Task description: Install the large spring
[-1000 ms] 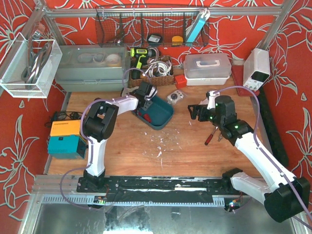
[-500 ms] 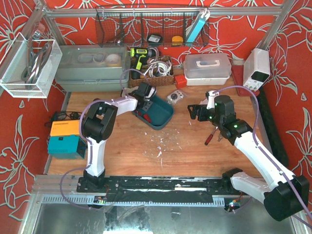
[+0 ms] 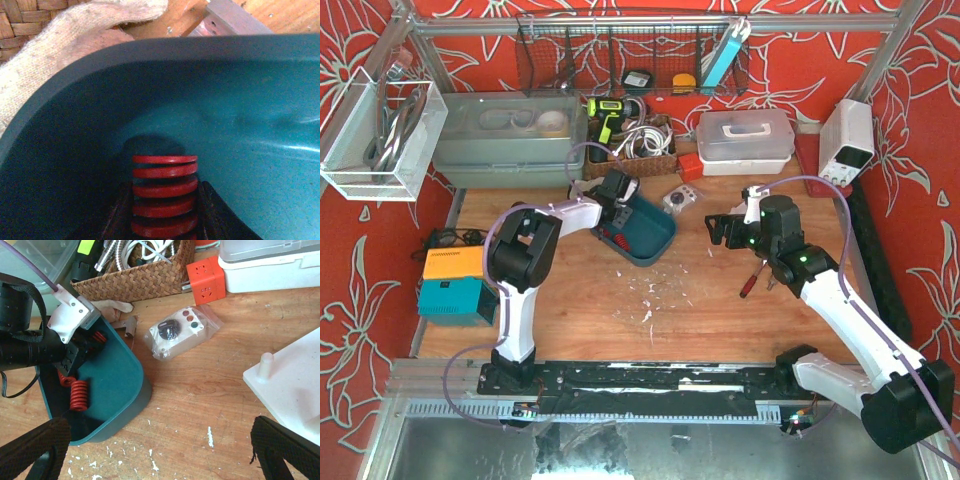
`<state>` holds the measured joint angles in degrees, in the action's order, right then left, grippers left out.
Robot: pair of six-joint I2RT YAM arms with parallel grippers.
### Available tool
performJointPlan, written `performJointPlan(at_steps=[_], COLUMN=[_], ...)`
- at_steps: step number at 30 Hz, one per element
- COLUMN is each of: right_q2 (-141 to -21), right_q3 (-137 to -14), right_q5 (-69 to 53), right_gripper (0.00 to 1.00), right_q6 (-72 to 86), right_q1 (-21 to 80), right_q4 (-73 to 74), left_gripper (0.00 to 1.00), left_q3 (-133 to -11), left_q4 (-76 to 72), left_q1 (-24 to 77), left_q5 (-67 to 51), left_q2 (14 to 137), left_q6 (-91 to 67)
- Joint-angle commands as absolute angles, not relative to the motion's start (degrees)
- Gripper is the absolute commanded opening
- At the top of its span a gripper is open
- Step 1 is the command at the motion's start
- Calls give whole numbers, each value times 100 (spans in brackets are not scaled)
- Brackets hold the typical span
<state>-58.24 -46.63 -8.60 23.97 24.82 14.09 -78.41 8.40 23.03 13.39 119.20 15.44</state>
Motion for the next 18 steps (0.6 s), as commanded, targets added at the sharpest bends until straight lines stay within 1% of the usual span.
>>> performJointPlan(at_steps=[1,7,11,15,18], right_q2=[-5809,-5823,-5808,-5831,-5874], right_q3=[-4597,-4599,-4581,-4600,-4635], right_q5=[-703,-727,-760,-723,-714], right_gripper=[99,99,99,99,99], right_q6=[2415,2426,2426,2417,2457], right_q1=[2509,2514,2509,2514,2514], right_q4=[1336,1321,1280,1316,1377], left_gripper=[28,23,17,11,10], left_q3=[-7516,-7158,-6996,-6769,-6779], left_q4=[1348,964,621,16,-182], left_q1=[2252,2259,2316,2451,2560], left_q5=[1201,703,477,460,527], left_q2=[11925,11631,11455,11079,10806], left_q6=[1449,1210,1057,1068,1108])
